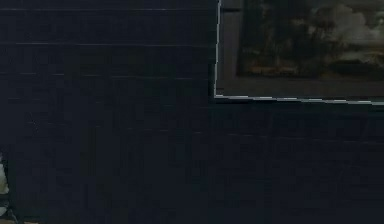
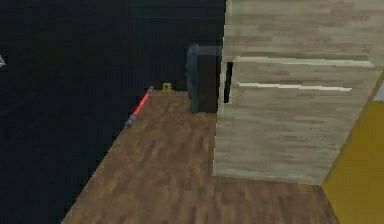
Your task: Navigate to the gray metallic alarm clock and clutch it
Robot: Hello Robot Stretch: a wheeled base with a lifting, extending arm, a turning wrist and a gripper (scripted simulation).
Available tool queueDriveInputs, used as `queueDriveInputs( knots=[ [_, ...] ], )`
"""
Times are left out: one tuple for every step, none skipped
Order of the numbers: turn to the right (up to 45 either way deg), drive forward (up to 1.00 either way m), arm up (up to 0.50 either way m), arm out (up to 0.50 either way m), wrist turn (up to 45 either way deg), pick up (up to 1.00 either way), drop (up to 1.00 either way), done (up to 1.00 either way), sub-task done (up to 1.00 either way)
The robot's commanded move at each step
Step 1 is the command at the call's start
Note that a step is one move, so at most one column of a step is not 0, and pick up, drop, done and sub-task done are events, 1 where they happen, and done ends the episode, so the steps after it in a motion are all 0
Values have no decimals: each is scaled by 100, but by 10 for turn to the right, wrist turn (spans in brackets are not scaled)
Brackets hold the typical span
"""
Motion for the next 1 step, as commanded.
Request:
queueDriveInputs(
  knots=[
    [0, 25, 0, 0, 0, 0, 0, 0, 0]
  ],
)
